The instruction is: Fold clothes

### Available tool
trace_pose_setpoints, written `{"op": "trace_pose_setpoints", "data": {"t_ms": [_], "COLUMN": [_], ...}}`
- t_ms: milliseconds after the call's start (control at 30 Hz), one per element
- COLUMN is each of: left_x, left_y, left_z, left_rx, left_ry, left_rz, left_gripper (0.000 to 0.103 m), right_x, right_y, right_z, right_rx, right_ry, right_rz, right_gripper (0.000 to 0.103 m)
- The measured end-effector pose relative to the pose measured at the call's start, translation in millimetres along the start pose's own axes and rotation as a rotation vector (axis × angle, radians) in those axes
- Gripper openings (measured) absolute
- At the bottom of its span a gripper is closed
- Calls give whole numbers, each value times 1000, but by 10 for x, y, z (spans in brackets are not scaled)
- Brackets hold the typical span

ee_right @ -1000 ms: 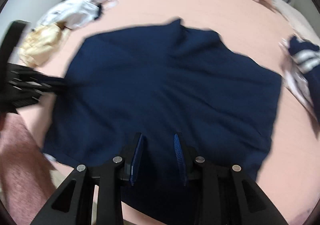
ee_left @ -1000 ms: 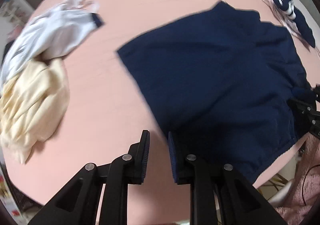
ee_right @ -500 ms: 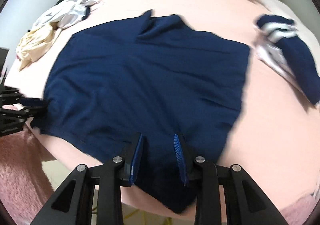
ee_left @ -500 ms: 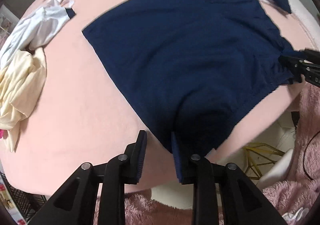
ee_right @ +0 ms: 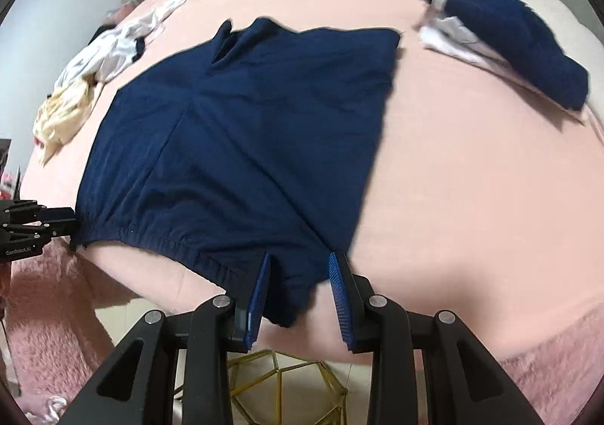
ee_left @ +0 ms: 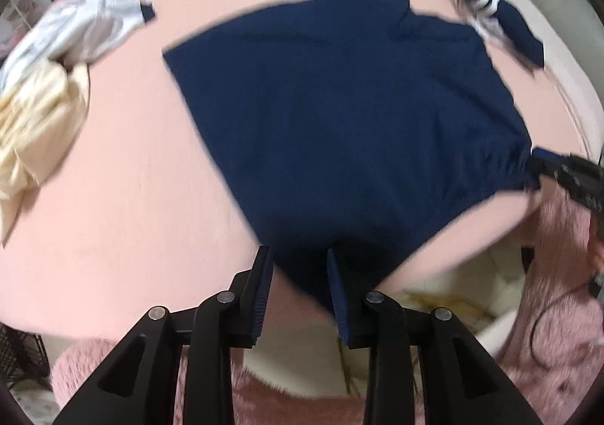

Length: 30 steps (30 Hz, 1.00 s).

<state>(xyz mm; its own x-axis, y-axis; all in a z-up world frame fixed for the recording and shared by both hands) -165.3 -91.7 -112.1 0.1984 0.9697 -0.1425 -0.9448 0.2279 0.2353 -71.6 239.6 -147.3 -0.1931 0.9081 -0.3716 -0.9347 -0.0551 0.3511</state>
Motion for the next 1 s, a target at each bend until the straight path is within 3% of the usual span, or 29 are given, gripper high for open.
{"op": "trace_pose_setpoints", "data": {"t_ms": [100,133,200,367,433,500,567,600,700,733,833,867,933,1000], "left_x": [222,308,461,497,526,546,536,320,-108,129,72,157,243,96], "left_y": [201,261,253,165,184,214,216,71,-226,3,21,-86,-262,-474], "left_z": [-54,-106,-303,-196,-119,-42,-39,-106,-260,-248,-260,-166,-29,112], "left_rx": [46,47,-43,-21,25,75,99,91,55,57,51,52,57,67], "left_ry": [-38,-68,-27,-14,23,3,-34,-33,-17,-21,-59,-75,-113,-170], "left_rz": [6,9,-27,-22,-7,43,107,133,167,170,193,205,230,263], "left_gripper": [27,27,27,28,28,28,28,28,28,28,28,28,28,28], "right_x": [-159,-180,-144,-84,55,254,377,397,468,465,415,403,404,341], "right_y": [58,68,23,-183,-209,-200,-194,-191,-267,-277,-222,-174,-110,-40], "right_z": [81,10,-198,40,172,304,256,187,56,-1,-154,-202,-176,-110], "right_rx": [66,43,-41,-9,49,137,114,89,46,39,52,59,78,96], "right_ry": [60,51,35,76,154,267,238,215,279,308,287,281,262,262], "right_rz": [45,41,10,5,-98,-252,-302,-302,-329,-336,-298,-299,-303,-284], "right_gripper": [32,32,32,32,32,33,34,34,36,38,39,36,14,10]}}
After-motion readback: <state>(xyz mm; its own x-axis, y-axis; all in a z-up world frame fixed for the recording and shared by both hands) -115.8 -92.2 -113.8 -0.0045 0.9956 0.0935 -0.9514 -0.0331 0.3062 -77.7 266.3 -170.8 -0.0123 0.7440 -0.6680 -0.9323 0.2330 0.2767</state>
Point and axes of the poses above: each gripper's, at about its wrist camera, not at the fingertips, and z roughly against the way its jaws point, x to its right, y to its top, the point moved 2 cm from there along -z, roughly the way its jaws point, and after that the axes turned 12 degrees about y, right-handed, at the moved point
